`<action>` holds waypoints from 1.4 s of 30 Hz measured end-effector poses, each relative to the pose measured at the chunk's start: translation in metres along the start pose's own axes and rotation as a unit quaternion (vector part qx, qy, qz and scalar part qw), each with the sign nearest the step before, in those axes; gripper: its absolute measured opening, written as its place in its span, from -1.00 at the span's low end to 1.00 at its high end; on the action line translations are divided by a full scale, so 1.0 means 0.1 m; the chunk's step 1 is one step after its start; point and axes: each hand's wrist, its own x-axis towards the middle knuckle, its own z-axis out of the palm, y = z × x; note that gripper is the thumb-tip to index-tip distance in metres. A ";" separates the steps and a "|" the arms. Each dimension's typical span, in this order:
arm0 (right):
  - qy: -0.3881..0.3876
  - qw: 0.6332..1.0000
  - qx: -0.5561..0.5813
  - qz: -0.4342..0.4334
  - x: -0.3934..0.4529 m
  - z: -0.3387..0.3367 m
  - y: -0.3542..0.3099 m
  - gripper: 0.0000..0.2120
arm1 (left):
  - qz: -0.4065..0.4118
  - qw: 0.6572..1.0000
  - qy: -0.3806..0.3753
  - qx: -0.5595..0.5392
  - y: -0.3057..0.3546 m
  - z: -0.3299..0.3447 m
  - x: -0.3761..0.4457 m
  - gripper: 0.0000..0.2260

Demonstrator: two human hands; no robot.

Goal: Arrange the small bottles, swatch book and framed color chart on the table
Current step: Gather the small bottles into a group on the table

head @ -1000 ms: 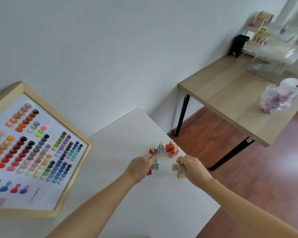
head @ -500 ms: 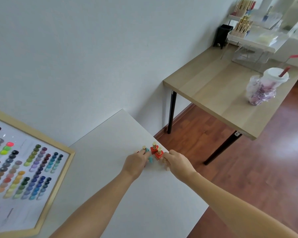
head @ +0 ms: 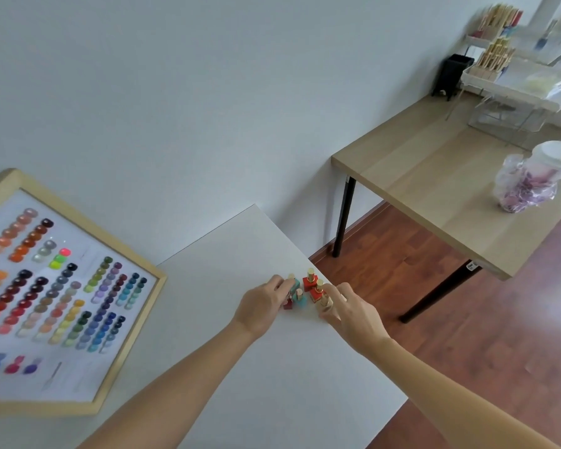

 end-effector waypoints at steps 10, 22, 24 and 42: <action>0.009 0.988 0.076 -0.133 -0.25 0.33 -0.70 -0.68 | -0.126 0.985 -0.012 -0.117 -0.88 -0.60 -1.27 -0.75; -0.179 0.960 0.133 -0.170 -0.06 0.87 -2.06 -0.72 | -0.180 0.965 -0.128 -0.140 -1.04 -0.24 -2.36 -0.77; -0.190 0.959 0.131 -0.163 -0.02 0.92 -2.18 -0.70 | -0.178 0.969 -0.106 -0.135 -1.02 -0.20 -2.35 -0.79; -0.168 0.970 0.151 -0.089 -0.06 0.82 -1.98 -0.89 | -0.177 0.969 -0.016 -0.173 -1.20 -0.27 -2.22 -0.89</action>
